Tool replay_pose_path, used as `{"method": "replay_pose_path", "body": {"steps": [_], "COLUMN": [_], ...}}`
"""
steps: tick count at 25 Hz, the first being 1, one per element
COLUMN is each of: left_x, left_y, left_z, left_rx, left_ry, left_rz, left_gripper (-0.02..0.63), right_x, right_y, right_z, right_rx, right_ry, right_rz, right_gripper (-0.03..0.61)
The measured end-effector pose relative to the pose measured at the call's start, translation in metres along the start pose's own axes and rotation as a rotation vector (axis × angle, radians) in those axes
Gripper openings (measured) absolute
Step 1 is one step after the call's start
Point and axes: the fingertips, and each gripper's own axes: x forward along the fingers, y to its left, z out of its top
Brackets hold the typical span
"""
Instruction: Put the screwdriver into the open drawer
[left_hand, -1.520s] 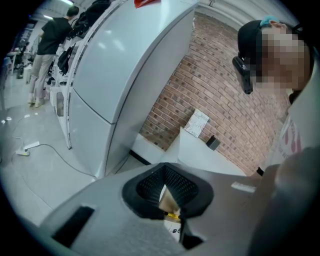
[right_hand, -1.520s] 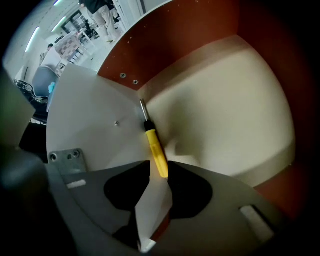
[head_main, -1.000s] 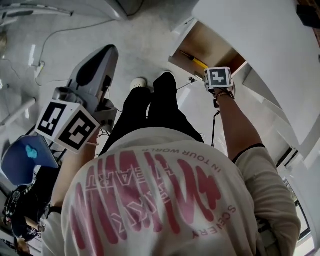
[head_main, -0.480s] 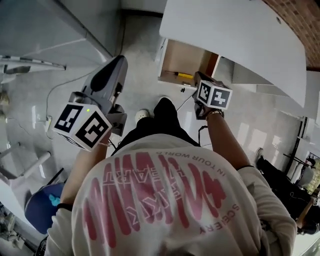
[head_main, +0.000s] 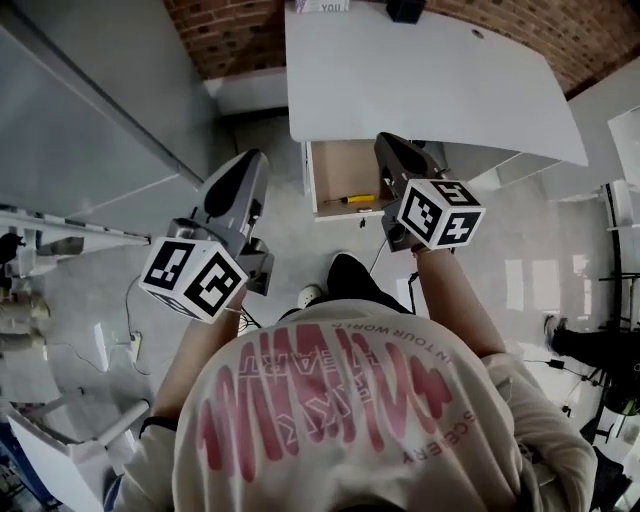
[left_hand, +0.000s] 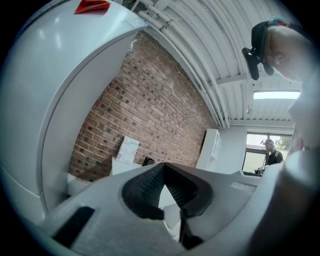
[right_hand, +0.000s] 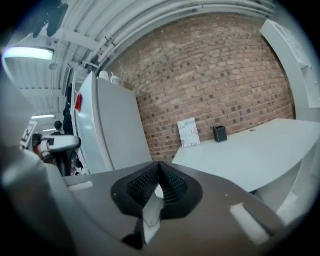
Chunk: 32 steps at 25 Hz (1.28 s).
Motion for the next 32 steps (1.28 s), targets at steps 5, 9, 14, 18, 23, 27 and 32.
{"method": "replay_pose_path", "body": {"steps": [5,9,14,18,23,27,32], "left_x": [-0.004,0.007,0.017,0.026,0.036,0.045,0.052], "left_y": [-0.022,-0.049,-0.085,-0.103,-0.108,-0.113,-0.115], "left_z": [0.024,0.049,0.065,0.064,0.063,0.057,0.047], "left_rx": [0.031,0.062,0.092,0.101,0.087,0.085,0.077], "left_ry": [-0.048,-0.096,-0.139,-0.144,-0.155,-0.153,-0.15], "left_rz": [-0.034,-0.104,-0.166,-0.182,-0.152,-0.129,-0.097], "left_gripper": [0.003,0.003,0.003,0.003,0.003,0.003,0.003], "right_x": [-0.052,-0.092,-0.134,-0.15,-0.152,-0.149,-0.143], "right_y": [0.035,0.055,0.066,0.059,0.038,0.02,0.004], "right_z": [0.08,0.133,0.175,0.185,0.181,0.173,0.166], "right_rx": [-0.025,-0.059,-0.1,-0.139,-0.205,-0.178,-0.171], "right_ry": [-0.178,-0.306,-0.416,-0.428,-0.385,-0.344,-0.306], "right_rz": [0.037,0.049,0.071,0.056,0.012,0.021,0.047], "right_gripper": [0.014,0.014,0.014,0.014,0.014,0.014,0.014]}}
